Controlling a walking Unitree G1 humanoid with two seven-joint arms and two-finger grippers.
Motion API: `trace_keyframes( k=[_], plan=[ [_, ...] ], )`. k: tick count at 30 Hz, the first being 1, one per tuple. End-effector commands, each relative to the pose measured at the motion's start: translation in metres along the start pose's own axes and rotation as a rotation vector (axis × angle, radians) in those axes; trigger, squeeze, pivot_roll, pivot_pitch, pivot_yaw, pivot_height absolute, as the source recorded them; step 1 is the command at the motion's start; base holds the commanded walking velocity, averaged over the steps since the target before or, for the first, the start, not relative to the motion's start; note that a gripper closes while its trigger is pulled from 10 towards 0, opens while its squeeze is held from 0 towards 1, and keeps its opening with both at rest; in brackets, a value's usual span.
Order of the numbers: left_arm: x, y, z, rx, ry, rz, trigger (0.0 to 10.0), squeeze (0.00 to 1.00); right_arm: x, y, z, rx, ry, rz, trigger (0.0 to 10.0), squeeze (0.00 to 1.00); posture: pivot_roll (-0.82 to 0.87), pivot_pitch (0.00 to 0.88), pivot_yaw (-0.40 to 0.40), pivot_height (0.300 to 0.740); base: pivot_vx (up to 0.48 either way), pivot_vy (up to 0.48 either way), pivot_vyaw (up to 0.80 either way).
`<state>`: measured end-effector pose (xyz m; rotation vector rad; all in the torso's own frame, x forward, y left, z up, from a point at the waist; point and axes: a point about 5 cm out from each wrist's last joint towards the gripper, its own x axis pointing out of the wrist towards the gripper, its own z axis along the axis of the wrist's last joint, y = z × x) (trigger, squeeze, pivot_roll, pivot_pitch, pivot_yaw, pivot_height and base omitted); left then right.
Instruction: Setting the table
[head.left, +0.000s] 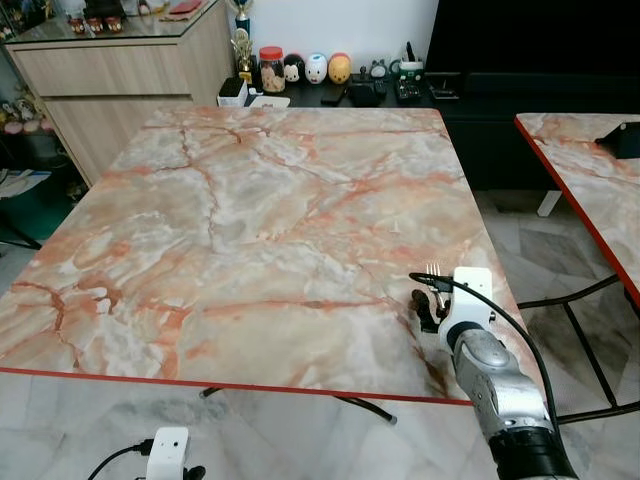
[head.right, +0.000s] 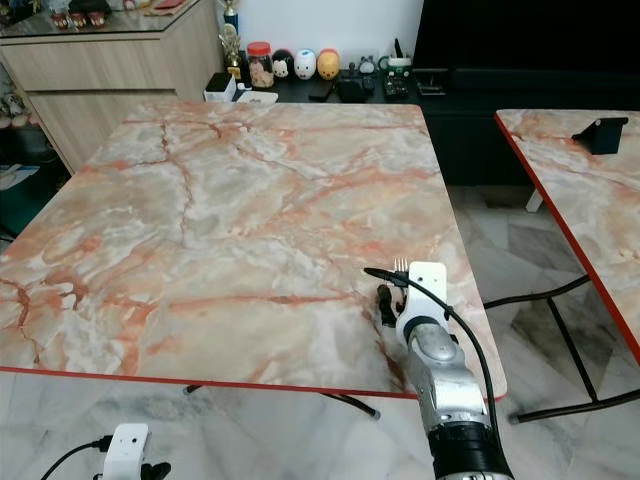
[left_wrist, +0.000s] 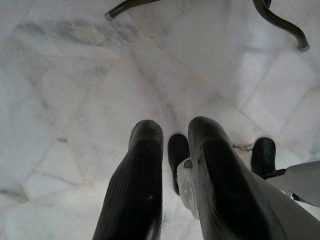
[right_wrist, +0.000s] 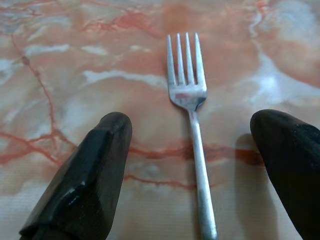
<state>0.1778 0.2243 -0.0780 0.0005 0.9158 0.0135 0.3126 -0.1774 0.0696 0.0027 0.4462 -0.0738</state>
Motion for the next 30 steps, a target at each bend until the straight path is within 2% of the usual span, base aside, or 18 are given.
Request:
trace_keyframes(
  k=[1, 19, 20, 21, 30],
  plan=[
    [-0.001, 0.002, -0.004, 0.009, 0.02, 0.001, 10.0, 0.0, 0.001, 0.004, 0.001, -0.004, 0.001, 0.006, 10.0, 0.0, 0.03, 0.0, 0.019, 0.74, 0.0, 0.0, 0.0],
    [-0.001, 0.001, -0.004, 0.006, 0.02, 0.0, 10.0, 0.0, 0.002, -0.004, -0.003, -0.012, 0.008, -0.039, 10.0, 0.0, 0.03, 0.0, 0.019, 0.74, 0.0, 0.0, 0.0],
    [-0.001, 0.001, -0.004, 0.006, 0.019, 0.0, 10.0, 0.0, 0.002, -0.004, -0.003, -0.011, 0.006, -0.041, 5.5, 0.0, 0.03, 0.0, 0.019, 0.74, 0.0, 0.0, 0.0],
    [-0.001, 0.001, -0.004, 0.005, 0.019, 0.0, 10.0, 0.0, 0.002, -0.004, -0.003, -0.009, 0.005, -0.045, 0.0, 0.0, 0.03, 0.0, 0.019, 0.74, 0.0, 0.0, 0.0],
    [-0.001, 0.001, -0.004, 0.005, 0.02, -0.002, 10.0, 0.0, 0.002, -0.006, -0.005, 0.004, 0.01, -0.052, 0.0, 0.0, 0.03, 0.0, 0.02, 0.74, 0.0, 0.0, 0.0]
  ],
)
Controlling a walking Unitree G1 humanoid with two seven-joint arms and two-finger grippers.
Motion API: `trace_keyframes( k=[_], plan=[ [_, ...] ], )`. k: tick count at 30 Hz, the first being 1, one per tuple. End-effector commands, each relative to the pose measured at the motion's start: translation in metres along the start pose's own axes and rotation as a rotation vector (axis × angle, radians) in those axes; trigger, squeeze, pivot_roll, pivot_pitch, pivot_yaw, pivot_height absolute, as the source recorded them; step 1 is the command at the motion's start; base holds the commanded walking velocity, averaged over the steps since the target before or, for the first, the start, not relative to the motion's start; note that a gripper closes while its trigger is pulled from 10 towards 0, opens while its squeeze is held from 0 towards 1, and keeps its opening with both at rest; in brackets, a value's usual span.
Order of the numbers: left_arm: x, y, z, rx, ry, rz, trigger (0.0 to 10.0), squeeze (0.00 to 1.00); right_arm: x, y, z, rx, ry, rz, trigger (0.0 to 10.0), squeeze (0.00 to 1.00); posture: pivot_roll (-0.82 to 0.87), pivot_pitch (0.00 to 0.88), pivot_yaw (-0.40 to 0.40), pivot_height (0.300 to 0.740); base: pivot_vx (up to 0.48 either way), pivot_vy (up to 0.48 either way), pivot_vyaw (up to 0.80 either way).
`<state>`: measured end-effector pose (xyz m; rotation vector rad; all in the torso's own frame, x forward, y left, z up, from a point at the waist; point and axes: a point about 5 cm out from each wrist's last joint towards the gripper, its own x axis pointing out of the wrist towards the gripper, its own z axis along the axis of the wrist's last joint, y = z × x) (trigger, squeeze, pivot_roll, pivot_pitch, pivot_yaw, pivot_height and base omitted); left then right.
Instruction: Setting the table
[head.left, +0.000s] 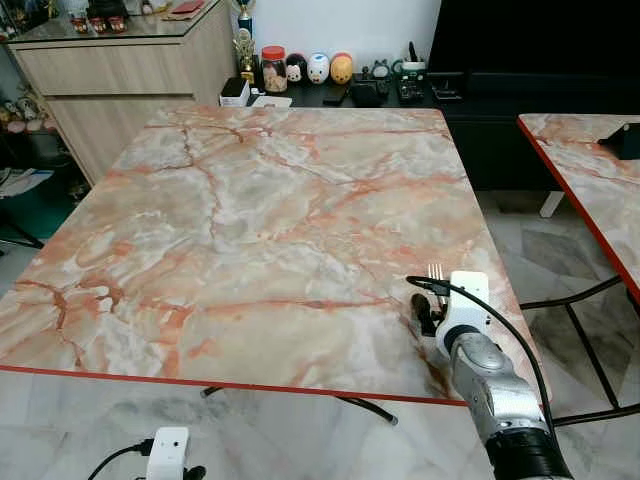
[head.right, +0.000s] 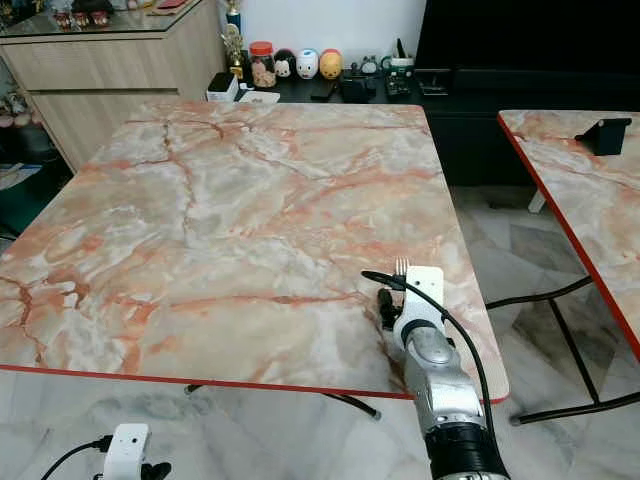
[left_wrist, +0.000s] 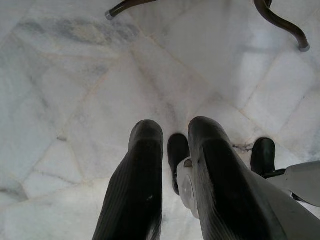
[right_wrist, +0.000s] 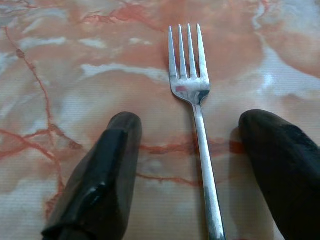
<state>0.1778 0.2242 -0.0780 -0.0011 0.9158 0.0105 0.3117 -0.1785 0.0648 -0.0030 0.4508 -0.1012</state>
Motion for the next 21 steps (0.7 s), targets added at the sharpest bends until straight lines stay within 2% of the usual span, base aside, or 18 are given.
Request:
trace_keyframes(
  k=[1, 21],
  plan=[
    [-0.0009, 0.0016, -0.0036, 0.006, 0.02, 0.001, 10.0, 0.0, 0.0009, -0.0045, -0.0008, 0.004, 0.005, -0.024, 0.0, 0.0, 0.03, 0.0, 0.02, 0.74, 0.0, 0.0, 0.0],
    [-0.001, 0.0014, -0.0041, 0.008, 0.023, -0.008, 10.0, 0.0, 0.0007, -0.0003, -0.0022, 0.003, 0.001, -0.003, 0.0, 0.0, 0.03, 0.0, 0.023, 0.74, 0.0, 0.0, 0.0]
  ],
)
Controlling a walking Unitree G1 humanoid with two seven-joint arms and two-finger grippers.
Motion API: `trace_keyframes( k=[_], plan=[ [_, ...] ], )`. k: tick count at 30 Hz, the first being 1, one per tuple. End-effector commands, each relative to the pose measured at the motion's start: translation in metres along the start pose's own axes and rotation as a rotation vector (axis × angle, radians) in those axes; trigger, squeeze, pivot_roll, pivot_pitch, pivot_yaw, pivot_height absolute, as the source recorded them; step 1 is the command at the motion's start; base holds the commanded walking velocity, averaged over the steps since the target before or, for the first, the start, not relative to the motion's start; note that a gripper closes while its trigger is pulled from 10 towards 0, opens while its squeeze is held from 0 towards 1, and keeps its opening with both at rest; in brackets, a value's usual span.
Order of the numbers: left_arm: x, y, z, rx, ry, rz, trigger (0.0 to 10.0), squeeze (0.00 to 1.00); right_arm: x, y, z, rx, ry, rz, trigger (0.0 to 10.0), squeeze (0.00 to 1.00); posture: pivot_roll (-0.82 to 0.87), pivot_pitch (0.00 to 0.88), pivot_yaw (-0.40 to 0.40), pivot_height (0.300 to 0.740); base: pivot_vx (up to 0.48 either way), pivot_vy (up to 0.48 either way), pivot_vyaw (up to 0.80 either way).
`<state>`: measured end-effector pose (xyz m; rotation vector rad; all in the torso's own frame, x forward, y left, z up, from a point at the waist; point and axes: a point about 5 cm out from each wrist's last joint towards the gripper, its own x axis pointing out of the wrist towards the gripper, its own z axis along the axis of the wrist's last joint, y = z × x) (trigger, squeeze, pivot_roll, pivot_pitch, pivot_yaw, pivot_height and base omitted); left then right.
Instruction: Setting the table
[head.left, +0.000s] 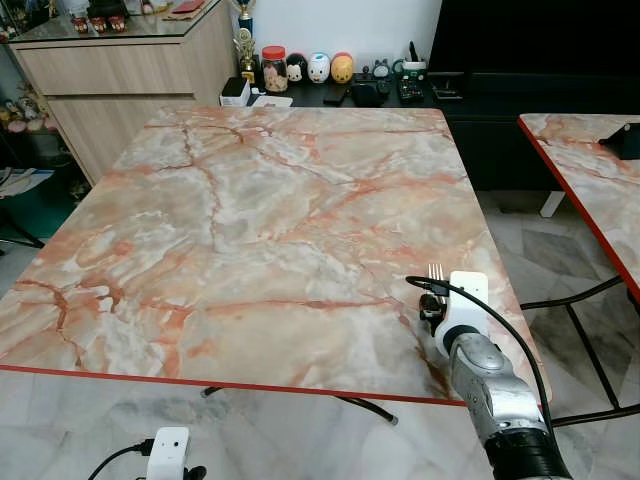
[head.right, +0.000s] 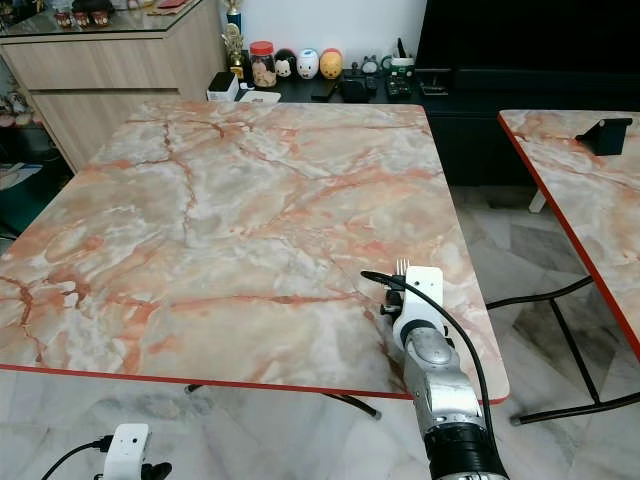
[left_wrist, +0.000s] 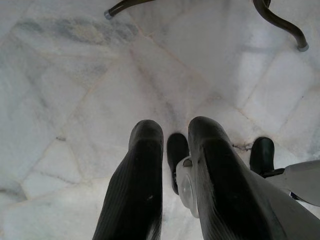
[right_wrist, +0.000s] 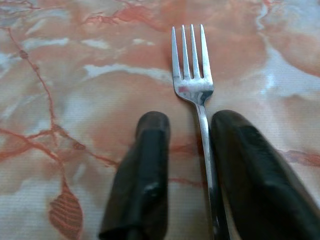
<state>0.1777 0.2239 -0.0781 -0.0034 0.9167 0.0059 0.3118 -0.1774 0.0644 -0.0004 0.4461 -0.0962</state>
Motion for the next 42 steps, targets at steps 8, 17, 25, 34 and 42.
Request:
trace_keyframes(
  k=[8, 17, 25, 34, 42],
  plan=[
    [-0.001, 0.001, -0.005, 0.016, 0.028, -0.007, 10.0, 0.0, 0.001, 0.005, 0.001, -0.004, -0.015, 0.025, 0.0, 0.0, 0.03, 0.0, 0.019, 0.74, 0.0, 0.0, 0.0],
    [-0.002, 0.001, -0.008, 0.023, 0.033, -0.008, 10.0, 0.0, -0.005, 0.009, -0.008, -0.027, -0.019, 0.06, 0.0, 0.0, 0.03, 0.0, 0.019, 0.74, 0.0, 0.0, 0.0],
    [-0.002, 0.001, -0.009, 0.032, 0.036, -0.013, 10.0, 0.0, -0.006, 0.011, -0.009, -0.028, -0.021, 0.066, 0.0, 0.0, 0.02, 0.0, 0.021, 0.74, 0.0, 0.0, 0.0],
    [-0.002, 0.002, -0.007, 0.029, 0.032, -0.008, 10.0, 0.0, -0.008, 0.01, 0.02, -0.077, -0.223, 0.069, 10.0, 0.0, 0.03, 0.0, 0.021, 0.74, 0.0, 0.0, 0.0],
    [-0.002, 0.002, -0.007, 0.019, 0.033, 0.008, 10.0, 0.0, -0.016, 0.01, 0.05, -0.098, -0.398, 0.061, 10.0, 0.0, 0.02, 0.0, 0.02, 0.74, 0.0, 0.0, 0.0]
  ],
)
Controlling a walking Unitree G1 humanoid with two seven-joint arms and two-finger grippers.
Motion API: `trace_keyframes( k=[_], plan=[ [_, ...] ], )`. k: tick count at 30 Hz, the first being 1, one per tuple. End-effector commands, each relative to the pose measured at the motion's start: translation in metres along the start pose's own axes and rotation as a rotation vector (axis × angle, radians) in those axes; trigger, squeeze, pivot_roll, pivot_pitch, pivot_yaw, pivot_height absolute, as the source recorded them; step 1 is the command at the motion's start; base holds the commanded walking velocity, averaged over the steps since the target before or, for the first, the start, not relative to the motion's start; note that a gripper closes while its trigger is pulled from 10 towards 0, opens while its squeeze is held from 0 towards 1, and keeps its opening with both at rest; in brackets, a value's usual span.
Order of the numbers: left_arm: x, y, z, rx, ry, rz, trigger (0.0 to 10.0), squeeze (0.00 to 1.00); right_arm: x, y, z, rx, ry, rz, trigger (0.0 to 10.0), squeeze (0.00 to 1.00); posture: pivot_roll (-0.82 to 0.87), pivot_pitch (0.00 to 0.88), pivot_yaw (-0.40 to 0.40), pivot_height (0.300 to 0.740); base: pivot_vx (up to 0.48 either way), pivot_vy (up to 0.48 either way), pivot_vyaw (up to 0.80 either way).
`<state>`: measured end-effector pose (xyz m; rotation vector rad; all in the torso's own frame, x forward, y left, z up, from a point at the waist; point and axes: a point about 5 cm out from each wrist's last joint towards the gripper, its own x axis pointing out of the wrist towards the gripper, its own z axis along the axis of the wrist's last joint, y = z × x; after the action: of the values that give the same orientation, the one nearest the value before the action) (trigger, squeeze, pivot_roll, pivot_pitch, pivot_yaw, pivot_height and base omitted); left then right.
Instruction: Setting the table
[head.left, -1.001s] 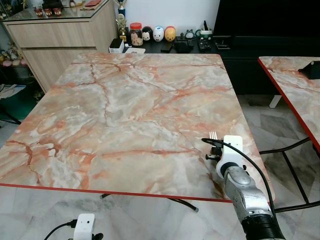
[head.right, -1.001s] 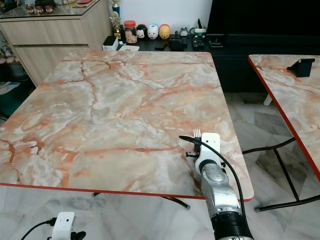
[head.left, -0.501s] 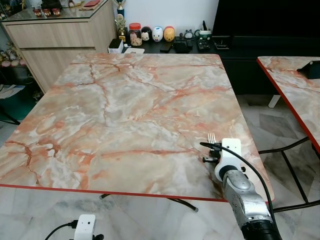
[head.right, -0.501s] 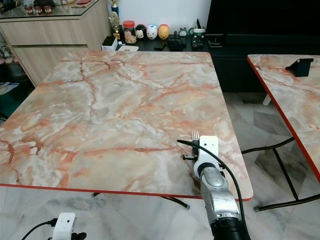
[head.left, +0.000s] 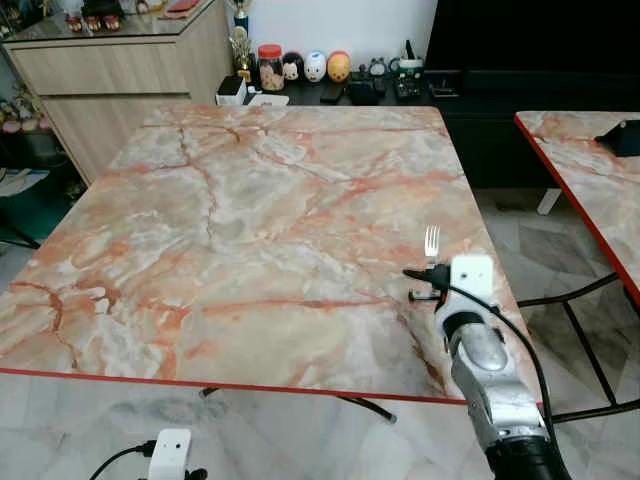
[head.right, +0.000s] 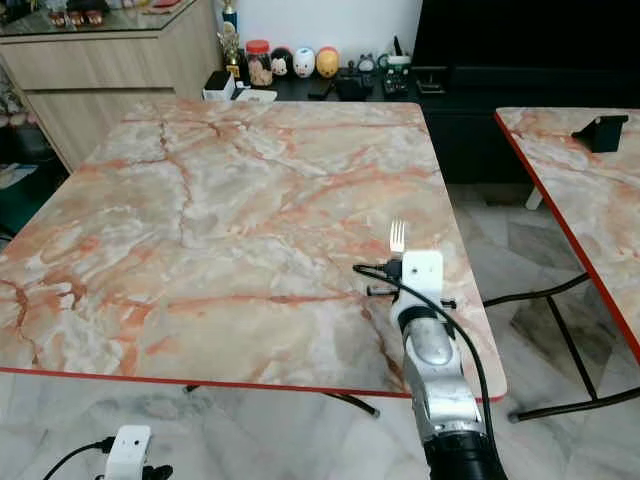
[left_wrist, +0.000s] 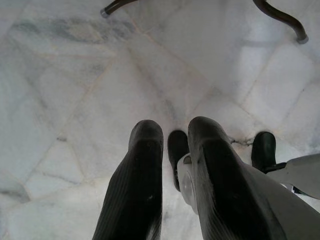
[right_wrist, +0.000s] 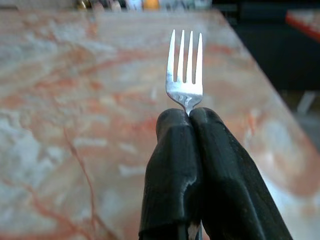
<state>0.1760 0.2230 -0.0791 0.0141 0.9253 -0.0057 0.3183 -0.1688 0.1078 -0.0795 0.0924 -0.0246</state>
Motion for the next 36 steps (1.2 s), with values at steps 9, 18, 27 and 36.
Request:
trace_keyframes(
  k=[9, 18, 27, 36],
  plan=[
    [-0.001, 0.003, -0.005, 0.002, 0.028, 0.027, 10.0, 0.0, -0.002, -0.001, 0.035, -0.083, -0.221, 0.001, 10.0, 0.0, 0.02, 0.0, 0.017, 0.74, 0.0, 0.0, 0.0],
    [-0.001, 0.003, -0.005, 0.01, 0.03, 0.023, 10.0, 0.0, -0.005, -0.004, 0.042, -0.089, -0.278, -0.029, 10.0, 0.0, 0.02, 0.0, 0.015, 0.74, 0.0, 0.0, 0.0],
    [-0.001, 0.003, -0.004, 0.015, 0.028, 0.024, 10.0, 0.0, -0.004, 0.0, 0.05, -0.092, -0.33, -0.024, 10.0, 0.0, 0.02, 0.0, 0.013, 0.74, 0.0, -0.258, 0.0],
    [-0.001, 0.003, -0.003, 0.014, 0.022, 0.021, 10.0, 0.0, -0.005, -0.001, 0.063, -0.073, -0.415, -0.043, 10.0, 0.0, 0.02, 0.0, 0.016, 0.74, 0.0, -0.331, 0.0]
  ],
)
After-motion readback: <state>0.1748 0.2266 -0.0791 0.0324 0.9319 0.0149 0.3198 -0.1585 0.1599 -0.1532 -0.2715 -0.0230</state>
